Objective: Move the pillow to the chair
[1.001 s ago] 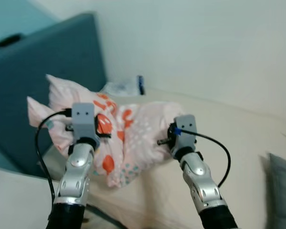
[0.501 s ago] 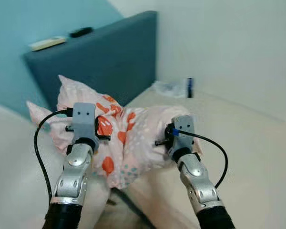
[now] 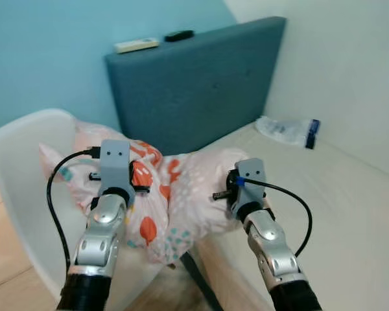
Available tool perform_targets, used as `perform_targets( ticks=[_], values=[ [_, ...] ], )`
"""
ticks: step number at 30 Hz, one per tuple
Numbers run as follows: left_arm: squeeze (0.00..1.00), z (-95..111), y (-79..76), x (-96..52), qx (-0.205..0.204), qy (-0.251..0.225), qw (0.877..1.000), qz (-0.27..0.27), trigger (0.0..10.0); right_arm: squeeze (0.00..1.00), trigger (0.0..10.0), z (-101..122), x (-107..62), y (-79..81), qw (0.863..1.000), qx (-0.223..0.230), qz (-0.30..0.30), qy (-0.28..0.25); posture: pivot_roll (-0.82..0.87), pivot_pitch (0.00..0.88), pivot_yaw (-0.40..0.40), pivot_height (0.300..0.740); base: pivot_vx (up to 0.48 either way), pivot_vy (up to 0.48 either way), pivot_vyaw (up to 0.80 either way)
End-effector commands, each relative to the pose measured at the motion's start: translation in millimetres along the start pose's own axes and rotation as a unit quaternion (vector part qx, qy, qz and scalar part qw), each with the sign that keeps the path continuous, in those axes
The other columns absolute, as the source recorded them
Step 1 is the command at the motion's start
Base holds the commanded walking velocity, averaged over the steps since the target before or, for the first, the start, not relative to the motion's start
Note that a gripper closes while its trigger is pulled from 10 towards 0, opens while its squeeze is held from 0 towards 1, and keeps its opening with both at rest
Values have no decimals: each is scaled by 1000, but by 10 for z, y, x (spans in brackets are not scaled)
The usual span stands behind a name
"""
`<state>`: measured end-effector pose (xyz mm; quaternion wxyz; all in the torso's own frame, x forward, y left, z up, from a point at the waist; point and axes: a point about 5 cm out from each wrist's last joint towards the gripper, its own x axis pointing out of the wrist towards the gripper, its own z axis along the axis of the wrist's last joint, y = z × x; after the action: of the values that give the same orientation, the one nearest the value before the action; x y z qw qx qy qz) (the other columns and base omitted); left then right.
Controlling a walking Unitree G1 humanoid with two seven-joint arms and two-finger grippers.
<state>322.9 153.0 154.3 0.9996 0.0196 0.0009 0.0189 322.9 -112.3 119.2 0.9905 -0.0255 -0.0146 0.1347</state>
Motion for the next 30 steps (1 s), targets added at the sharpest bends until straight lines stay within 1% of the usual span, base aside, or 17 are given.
perform_targets(
  ticks=[1,3,5,9,20,30],
  values=[
    [0,38,-62,-20,0,-13,1000,-5,10000,0,10000,51,12,63,1000,-8,26,-12,63,72,-44,730,0,0,800],
    [0,24,-64,-27,0,-12,1000,-2,10000,0,10000,51,11,59,999,-10,29,-11,61,72,-48,730,0,0,800],
    [0,-8,-82,-52,-3,-6,1000,4,10000,0,10000,56,12,38,999,-17,35,-9,52,72,-70,730,0,0,800],
    [0,-9,-100,-82,-7,-4,1000,5,10000,0,10000,71,33,-13,999,-24,37,-7,50,76,-80,730,0,0,800],
    [0,7,-145,-69,-5,-2,1000,-9,10000,0,10000,60,32,-50,1000,-18,23,-7,50,78,-47,730,0,0,800],
    [0,11,-163,-56,-7,8,1000,-20,10000,0,10000,43,12,-60,1000,-15,16,-7,48,82,-37,730,0,0,800]
  ],
)
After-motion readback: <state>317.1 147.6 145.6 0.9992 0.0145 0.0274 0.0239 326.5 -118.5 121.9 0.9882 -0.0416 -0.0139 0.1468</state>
